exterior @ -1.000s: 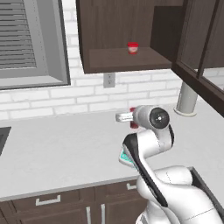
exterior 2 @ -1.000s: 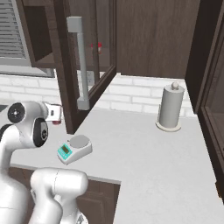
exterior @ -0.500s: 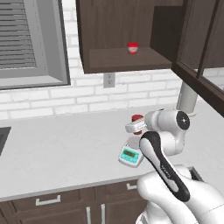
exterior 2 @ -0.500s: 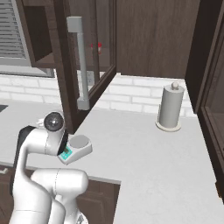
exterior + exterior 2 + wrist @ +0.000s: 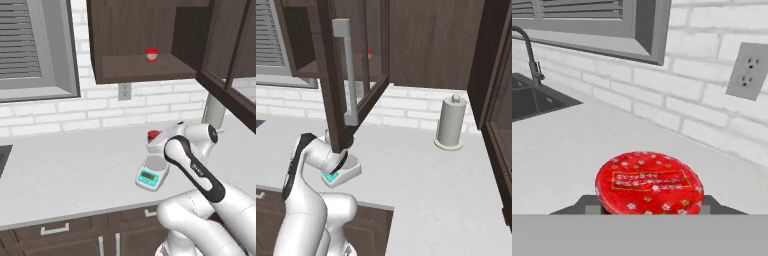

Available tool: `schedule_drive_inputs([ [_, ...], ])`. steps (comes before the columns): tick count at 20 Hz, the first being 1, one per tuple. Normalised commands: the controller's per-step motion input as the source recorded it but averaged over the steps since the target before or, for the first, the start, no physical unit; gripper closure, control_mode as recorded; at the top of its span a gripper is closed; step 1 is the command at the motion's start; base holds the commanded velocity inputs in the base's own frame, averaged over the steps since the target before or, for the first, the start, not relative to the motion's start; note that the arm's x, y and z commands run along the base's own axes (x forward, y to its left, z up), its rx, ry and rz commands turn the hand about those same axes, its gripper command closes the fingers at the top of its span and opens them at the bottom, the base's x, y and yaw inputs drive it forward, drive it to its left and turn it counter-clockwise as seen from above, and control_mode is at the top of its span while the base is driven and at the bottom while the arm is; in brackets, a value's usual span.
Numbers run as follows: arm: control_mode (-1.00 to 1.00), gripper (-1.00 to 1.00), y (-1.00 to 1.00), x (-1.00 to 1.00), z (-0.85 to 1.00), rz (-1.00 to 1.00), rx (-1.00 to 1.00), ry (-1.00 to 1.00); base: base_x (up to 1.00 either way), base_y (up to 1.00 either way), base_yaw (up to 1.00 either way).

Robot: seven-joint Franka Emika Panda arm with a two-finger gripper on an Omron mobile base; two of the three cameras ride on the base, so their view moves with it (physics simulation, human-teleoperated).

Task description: Pick the yogurt and place it on the digital scale for weighing, and close the cabinet.

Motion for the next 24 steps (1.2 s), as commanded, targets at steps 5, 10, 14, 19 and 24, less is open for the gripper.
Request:
schedule_drive_inputs([
  [5,-1.0,1.0,0.0,0.22,-0.44,0.18,0.0,0.0,0.0,0.0,0.0],
  [10,-1.0,1.0,0.0,0.07,-0.44,0.1,0.0,-0.06,0.0,0.0,0.0],
  [14,-1.0,1.0,0.0,0.0,-0.27,0.1,0.0,-0.06,0.0,0.0,0.0],
  [19,-1.0,1.0,-0.16,0.0,-0.22,0.05,0.0,0.0,0.0,0.0,0.0],
  [24,-1.0,1.0,-0.26,0.0,-0.21,0.01,0.01,0.0,0.0,0.0,0.0],
])
